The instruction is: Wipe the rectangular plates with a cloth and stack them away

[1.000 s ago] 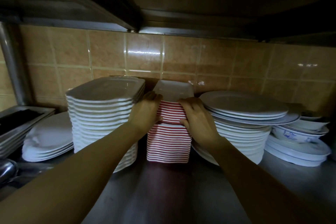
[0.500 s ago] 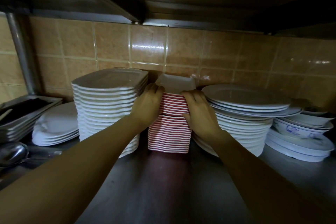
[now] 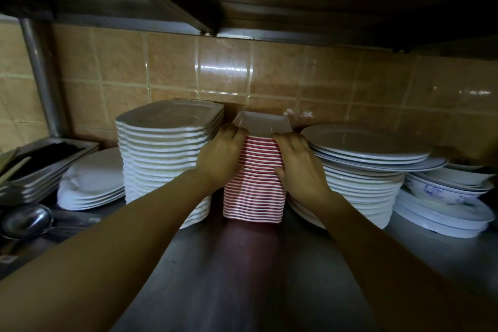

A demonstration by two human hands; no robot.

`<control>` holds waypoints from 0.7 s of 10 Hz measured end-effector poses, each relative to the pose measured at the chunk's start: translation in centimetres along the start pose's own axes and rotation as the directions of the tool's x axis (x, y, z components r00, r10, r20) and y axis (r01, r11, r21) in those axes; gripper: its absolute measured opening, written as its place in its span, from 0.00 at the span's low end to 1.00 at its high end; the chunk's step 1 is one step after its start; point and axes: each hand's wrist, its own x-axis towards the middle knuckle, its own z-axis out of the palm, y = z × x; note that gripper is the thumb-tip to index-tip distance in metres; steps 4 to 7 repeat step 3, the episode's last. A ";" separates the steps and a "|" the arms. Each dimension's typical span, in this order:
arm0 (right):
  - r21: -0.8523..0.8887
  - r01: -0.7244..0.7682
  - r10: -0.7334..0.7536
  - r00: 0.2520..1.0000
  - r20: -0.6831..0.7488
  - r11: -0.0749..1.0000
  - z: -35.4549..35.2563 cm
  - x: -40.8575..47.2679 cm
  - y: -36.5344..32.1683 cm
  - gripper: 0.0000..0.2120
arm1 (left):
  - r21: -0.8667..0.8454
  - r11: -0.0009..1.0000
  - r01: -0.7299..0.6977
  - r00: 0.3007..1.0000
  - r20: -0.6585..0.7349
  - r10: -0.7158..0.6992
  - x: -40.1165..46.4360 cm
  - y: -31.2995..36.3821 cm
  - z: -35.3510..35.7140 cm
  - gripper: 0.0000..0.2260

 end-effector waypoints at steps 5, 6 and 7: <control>-0.006 -0.005 0.005 0.998 0.061 1.000 -2.5 -2.6 -1.0 0.40 | -0.047 0.999 -0.004 1.000 -0.002 0.004 -4.5 -0.1 -1.9 0.40; -0.006 -0.005 0.005 0.998 0.061 1.000 -2.5 -2.6 -1.0 0.40 | -0.047 0.999 -0.004 1.000 -0.002 0.004 -4.5 -0.1 -1.9 0.40; -0.006 -0.005 0.005 0.998 0.061 1.000 -2.5 -2.6 -1.0 0.40 | -0.047 0.999 -0.004 1.000 -0.002 0.004 -4.5 -0.1 -1.9 0.40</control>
